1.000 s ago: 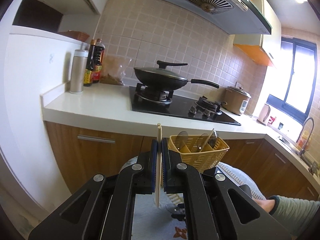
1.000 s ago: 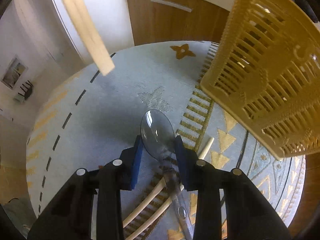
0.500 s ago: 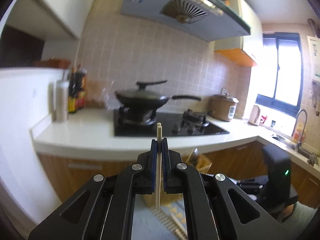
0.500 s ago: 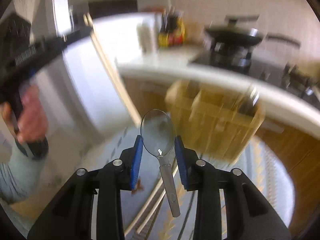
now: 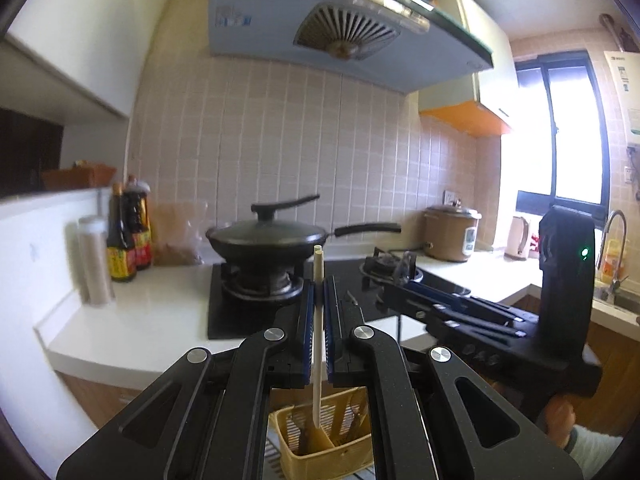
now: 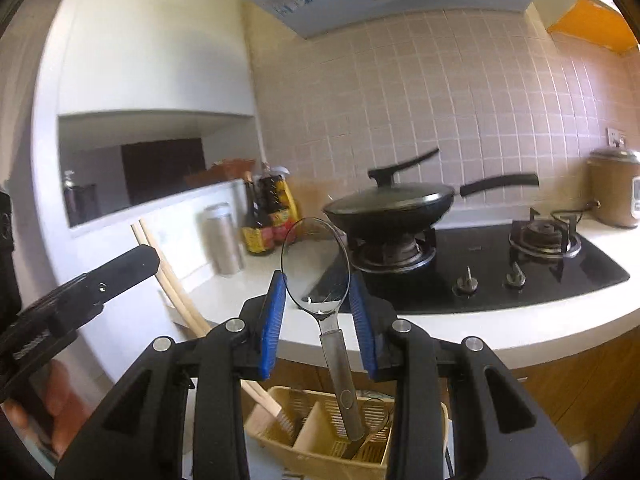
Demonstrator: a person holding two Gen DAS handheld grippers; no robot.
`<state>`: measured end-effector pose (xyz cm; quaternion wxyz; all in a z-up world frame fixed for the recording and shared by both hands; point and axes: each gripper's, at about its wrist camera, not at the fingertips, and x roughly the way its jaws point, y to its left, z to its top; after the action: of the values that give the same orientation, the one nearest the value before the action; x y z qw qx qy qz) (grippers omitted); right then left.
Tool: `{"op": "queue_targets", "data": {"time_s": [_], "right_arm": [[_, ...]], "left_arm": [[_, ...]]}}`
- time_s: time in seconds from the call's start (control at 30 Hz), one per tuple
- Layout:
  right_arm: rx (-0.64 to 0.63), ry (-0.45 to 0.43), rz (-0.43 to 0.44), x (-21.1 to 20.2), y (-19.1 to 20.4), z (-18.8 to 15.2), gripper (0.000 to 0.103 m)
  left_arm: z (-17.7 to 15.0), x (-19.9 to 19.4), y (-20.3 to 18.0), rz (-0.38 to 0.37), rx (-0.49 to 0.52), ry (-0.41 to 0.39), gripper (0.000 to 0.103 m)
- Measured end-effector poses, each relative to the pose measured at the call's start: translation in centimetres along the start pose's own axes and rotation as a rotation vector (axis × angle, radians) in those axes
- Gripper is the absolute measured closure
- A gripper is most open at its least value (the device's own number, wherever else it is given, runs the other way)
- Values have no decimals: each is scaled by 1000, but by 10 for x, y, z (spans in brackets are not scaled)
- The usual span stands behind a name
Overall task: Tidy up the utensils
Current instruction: 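Carry the chopstick and clear spoon over the yellow basket with both grippers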
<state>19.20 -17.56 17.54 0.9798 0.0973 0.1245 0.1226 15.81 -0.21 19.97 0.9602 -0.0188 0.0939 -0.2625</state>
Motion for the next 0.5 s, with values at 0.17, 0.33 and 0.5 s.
{"op": "queue_targets", "data": {"time_s": [0.17,0.33,0.5], "right_arm": [[32,34,-3,27,-16,-23,73],[52,65,-6,39,-22,-42,73],[38,64,-55,35,-21,-55,72]], "left_arm": [[-22,24,6,10,-7,32,101],[-40,39,4,24,5,63,101],[-55,50,7,26,-10,91,101]]}}
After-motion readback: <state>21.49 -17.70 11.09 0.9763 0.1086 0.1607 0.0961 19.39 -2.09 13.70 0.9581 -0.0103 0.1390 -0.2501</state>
